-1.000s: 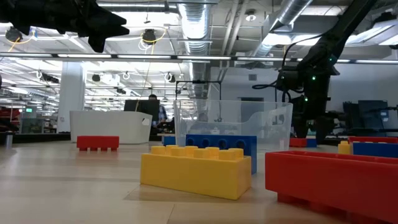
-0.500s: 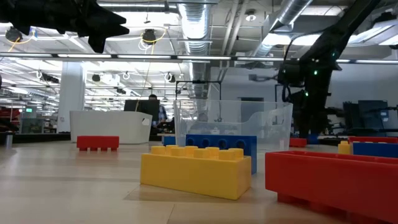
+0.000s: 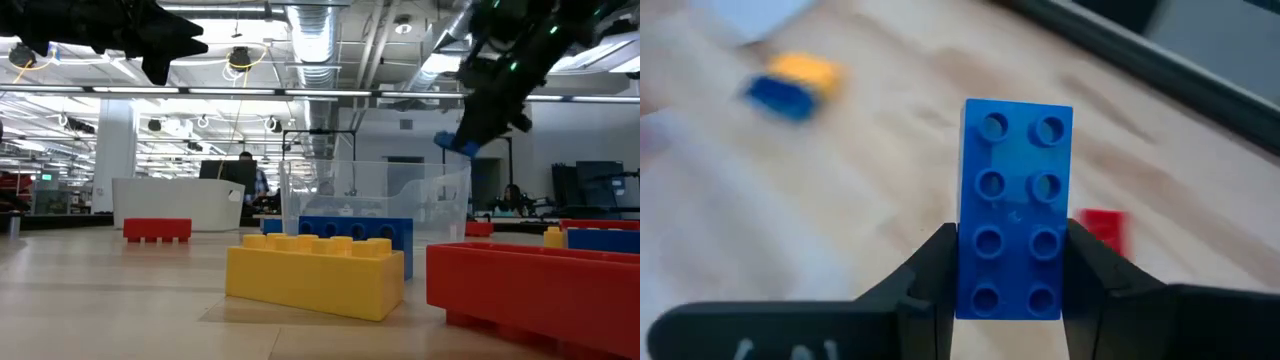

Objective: Sort & place blocks by color
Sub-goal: Put the blue game piece into the black bin

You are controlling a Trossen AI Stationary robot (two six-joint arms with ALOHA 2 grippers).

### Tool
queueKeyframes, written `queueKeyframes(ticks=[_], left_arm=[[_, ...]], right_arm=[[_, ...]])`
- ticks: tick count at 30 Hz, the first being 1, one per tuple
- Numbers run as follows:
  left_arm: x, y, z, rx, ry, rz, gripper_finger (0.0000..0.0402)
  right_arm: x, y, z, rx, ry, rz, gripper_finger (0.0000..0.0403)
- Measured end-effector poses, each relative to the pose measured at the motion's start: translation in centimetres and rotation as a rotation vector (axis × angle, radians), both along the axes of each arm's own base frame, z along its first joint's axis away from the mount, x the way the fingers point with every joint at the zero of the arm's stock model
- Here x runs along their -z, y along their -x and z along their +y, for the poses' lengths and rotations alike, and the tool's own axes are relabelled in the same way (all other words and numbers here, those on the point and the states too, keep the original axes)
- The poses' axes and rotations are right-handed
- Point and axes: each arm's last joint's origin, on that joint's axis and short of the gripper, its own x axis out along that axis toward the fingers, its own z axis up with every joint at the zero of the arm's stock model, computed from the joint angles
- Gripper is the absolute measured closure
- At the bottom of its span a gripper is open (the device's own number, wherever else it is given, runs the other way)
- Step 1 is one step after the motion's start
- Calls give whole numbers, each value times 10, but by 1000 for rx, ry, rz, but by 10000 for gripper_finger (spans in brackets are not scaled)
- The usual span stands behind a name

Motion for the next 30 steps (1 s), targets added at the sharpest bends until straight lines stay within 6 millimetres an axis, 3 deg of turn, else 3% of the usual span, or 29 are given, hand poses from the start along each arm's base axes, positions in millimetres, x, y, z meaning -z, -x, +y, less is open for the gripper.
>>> queueKeyframes(ticks=[13,21,30], left_arm=[[0,0,0,0,22,-5,249],[0,0,0,0,39,-7,249],[0,0,0,0,68,-9,249]], right_arm=[[-8,7,105,-482,-93,-25,275],[-8,28,162,-602,-332,-52,277],[-1,56,212,-639,-560,-6,277]])
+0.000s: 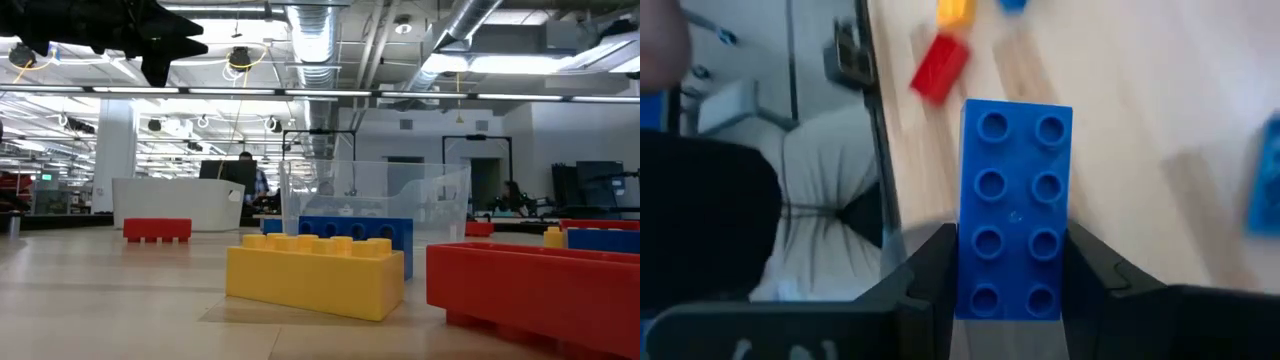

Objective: Sort & place blocks by color
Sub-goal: Put the blue game piece into the black bin

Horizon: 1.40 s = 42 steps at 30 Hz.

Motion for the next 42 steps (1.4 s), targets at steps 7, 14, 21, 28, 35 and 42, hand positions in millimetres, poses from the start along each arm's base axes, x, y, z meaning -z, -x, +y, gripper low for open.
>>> queueKeyframes(ticks=[7,14,21,28,35,42], left_arm=[[2,0,0,-1,41,10,249],[4,0,0,-1,87,12,249],[4,0,0,-2,112,8,249],[4,0,0,11,117,8,249],[4,-2,-4,45,116,12,249],[5,-3,-7,56,114,17,249]], right_arm=[[22,14,31,-40,14,137,277],[51,17,51,-55,74,291,266],[68,12,65,-71,68,352,256],[69,10,67,-31,31,362,198],[68,8,66,-13,13,404,147],[42,-4,67,-22,57,392,150]])
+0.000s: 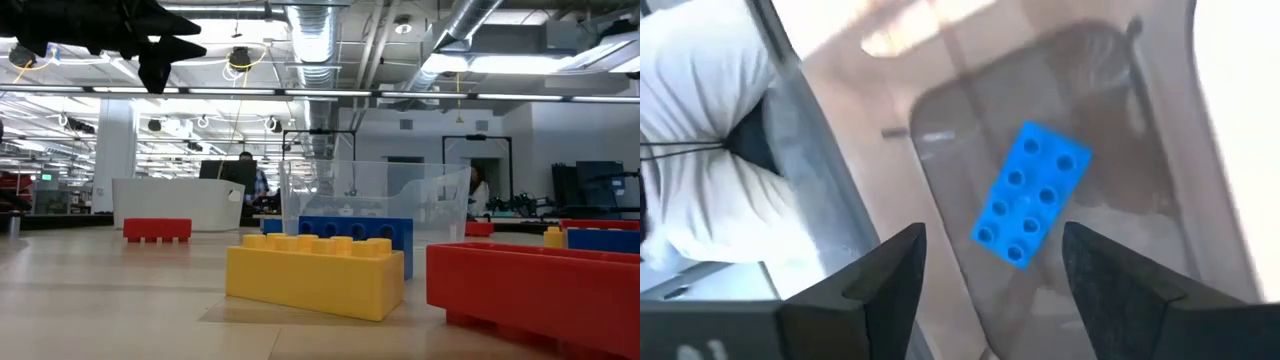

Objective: Sort & place blocks by color
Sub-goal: Put the blue game piece into the black bin, then put the red game piece into the transparent bin

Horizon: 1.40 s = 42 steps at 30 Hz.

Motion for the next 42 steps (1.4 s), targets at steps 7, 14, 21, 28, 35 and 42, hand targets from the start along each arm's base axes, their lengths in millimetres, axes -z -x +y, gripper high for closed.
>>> queueKeyframes(ticks=[7,14,21,28,35,42], left_arm=[[0,-1,-2,19,0,1,249],[5,-2,-7,53,14,44,249],[17,-8,-12,84,44,164,249],[27,-18,-14,107,30,252,249],[35,-23,-13,90,23,322,249],[44,-26,-10,34,-17,409,249]], right_arm=[[-36,-24,-7,-52,134,-146,154],[-51,-55,-29,-96,231,-244,154],[-61,-76,-54,-143,281,-326,154],[-89,-87,-84,-172,302,-534,154],[-103,-92,-116,-184,379,-617,154],[-101,-113,-146,-231,381,-655,154]])
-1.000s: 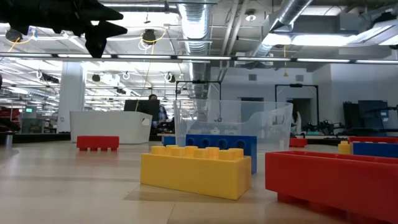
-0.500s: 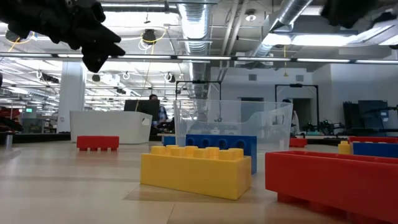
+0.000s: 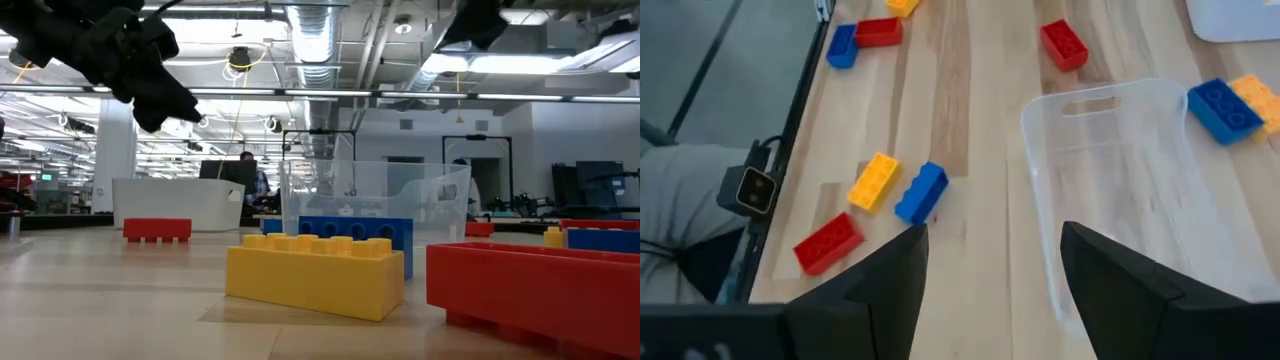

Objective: Sort & place blocks by color
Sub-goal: Put the red game piece into the transparent bin

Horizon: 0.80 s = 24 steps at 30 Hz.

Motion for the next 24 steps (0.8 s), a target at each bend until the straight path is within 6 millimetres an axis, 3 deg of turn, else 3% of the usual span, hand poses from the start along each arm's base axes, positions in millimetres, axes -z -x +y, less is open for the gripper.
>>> queueKeyframes(ticks=[10,24], left_arm=[[6,-3,1,-10,-15,48,241],[16,3,3,-76,-40,180,166]], right_arm=[[15,-29,-34,-32,-1,-6,154],[30,-62,-59,-80,-19,-102,154]])
